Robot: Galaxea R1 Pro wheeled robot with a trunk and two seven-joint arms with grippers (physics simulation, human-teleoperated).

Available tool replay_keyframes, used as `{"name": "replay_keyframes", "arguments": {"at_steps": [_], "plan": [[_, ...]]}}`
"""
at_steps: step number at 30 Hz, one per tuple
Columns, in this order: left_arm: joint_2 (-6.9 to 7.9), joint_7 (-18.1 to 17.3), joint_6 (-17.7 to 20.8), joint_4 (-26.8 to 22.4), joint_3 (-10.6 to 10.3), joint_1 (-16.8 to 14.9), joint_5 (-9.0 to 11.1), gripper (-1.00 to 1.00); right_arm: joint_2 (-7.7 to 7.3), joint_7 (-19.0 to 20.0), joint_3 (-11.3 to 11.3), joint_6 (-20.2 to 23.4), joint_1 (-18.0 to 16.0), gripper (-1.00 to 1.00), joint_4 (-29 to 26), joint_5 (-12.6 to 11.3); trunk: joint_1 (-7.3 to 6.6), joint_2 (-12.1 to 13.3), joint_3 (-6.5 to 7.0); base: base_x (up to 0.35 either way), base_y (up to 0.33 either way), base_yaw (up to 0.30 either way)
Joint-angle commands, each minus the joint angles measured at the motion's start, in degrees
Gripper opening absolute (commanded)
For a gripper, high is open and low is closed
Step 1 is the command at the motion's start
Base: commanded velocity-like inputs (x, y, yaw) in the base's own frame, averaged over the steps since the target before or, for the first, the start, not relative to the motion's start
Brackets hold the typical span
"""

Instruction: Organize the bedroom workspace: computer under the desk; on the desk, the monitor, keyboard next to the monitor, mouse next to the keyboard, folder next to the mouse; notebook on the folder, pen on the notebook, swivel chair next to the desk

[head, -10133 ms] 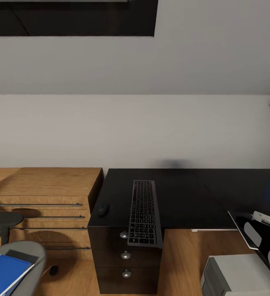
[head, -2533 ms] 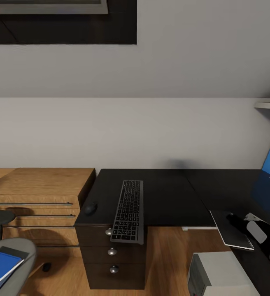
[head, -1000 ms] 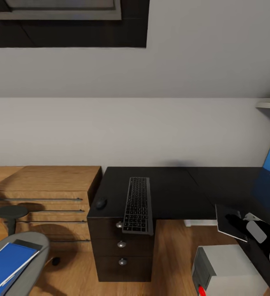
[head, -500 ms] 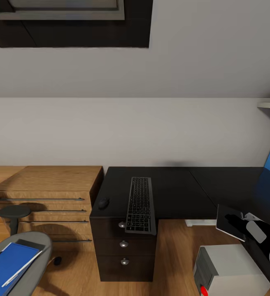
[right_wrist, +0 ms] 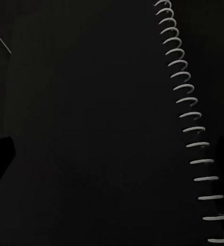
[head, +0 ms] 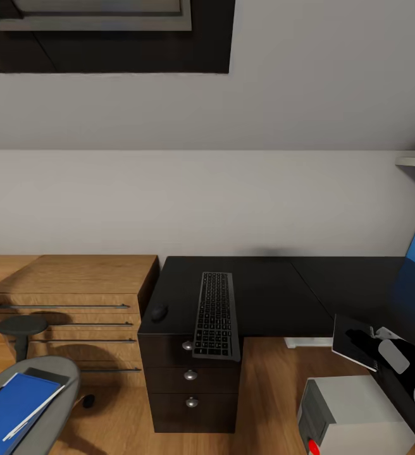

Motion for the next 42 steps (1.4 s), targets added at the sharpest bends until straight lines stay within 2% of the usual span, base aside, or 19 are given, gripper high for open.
{"name": "replay_keyframes", "arguments": {"at_steps": [1,11,17,34,35,39,40,42], "plan": [[-0.01,0.3,-0.1,0.0,-0.5,0.0,0.3,1.00,0.03,-0.5,-0.2,0.5,0.0,1.00,2.9,-1.2,0.00,0.0,-0.07,0.000,0.000,0.000],[-0.01,0.3,-0.1,0.0,-0.5,0.0,0.3,1.00,0.01,-0.5,-0.2,-0.2,0.0,1.00,2.8,-1.1,-2.20,4.0,1.72,0.000,0.000,0.000],[-0.01,0.4,0.0,0.0,-0.5,0.0,0.3,1.00,-0.13,-0.6,-0.3,-3.8,0.0,1.00,2.8,-1.1,-3.51,6.4,2.80,0.000,0.000,0.000],[-0.01,0.7,-0.1,0.0,-0.5,0.0,0.3,1.00,0.11,-0.7,-0.2,-9.6,0.1,1.00,2.6,-1.0,-7.25,13.2,5.85,0.000,0.000,0.000],[-0.01,0.7,-0.1,0.0,-0.5,0.0,0.3,1.00,1.62,-1.0,0.5,-12.0,0.2,1.00,1.5,-0.3,-7.47,13.6,6.03,0.000,0.000,0.000],[-0.01,0.7,0.0,0.0,-0.5,0.0,0.3,1.00,3.77,-1.3,2.3,-12.9,0.3,1.00,-1.9,2.4,-8.35,15.2,6.75,0.000,0.000,0.000],[-0.01,0.7,0.0,0.0,-0.5,0.0,0.3,1.00,4.80,-2.0,3.1,-13.3,0.5,1.00,-4.3,4.5,-8.57,15.6,6.93,0.000,0.000,0.000],[-0.01,0.7,0.0,0.0,-0.5,0.0,0.3,1.00,5.78,-3.2,3.6,-13.6,1.0,1.00,-6.9,6.6,-9.01,16.4,7.29,0.000,0.000,0.000]]}}
